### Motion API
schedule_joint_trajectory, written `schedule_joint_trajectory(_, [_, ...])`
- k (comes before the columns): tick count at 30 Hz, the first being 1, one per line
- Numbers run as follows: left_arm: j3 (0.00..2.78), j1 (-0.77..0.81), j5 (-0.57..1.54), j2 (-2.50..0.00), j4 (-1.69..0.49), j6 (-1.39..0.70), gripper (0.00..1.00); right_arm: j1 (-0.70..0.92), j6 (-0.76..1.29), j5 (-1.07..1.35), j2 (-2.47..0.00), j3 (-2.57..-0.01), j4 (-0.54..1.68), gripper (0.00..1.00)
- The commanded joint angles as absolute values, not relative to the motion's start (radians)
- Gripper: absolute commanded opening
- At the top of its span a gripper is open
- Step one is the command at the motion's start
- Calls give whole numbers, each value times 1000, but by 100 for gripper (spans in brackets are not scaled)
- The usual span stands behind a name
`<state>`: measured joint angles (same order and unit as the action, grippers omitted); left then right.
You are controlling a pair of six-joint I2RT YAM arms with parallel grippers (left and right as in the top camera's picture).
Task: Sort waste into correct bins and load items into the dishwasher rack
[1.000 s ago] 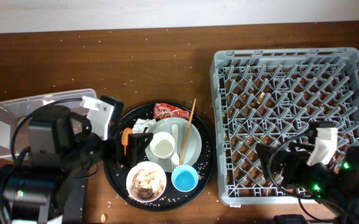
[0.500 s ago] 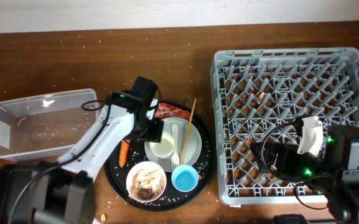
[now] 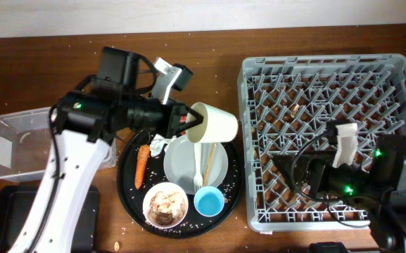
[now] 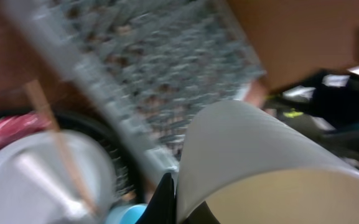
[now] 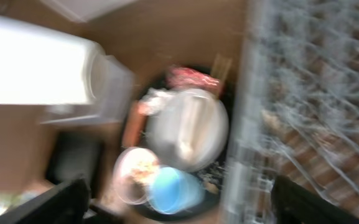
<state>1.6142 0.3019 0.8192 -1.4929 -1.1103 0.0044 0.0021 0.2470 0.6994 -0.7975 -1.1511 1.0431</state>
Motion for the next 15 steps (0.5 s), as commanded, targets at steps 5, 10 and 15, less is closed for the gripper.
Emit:
schedule_joint_trajectory(5, [1620, 308, 1411, -1461, -1092, 152, 0, 1, 191, 1236, -799, -1168, 780, 90])
schedule_joint_trajectory(10, [1620, 409, 1391, -1461, -1043, 152, 0, 22, 271, 1253, -808, -1168, 621, 90])
schedule_joint_trajectory(15, [1620, 452, 1364, -1461, -968, 152, 0, 212, 274, 1234, -878, -1168, 570, 73])
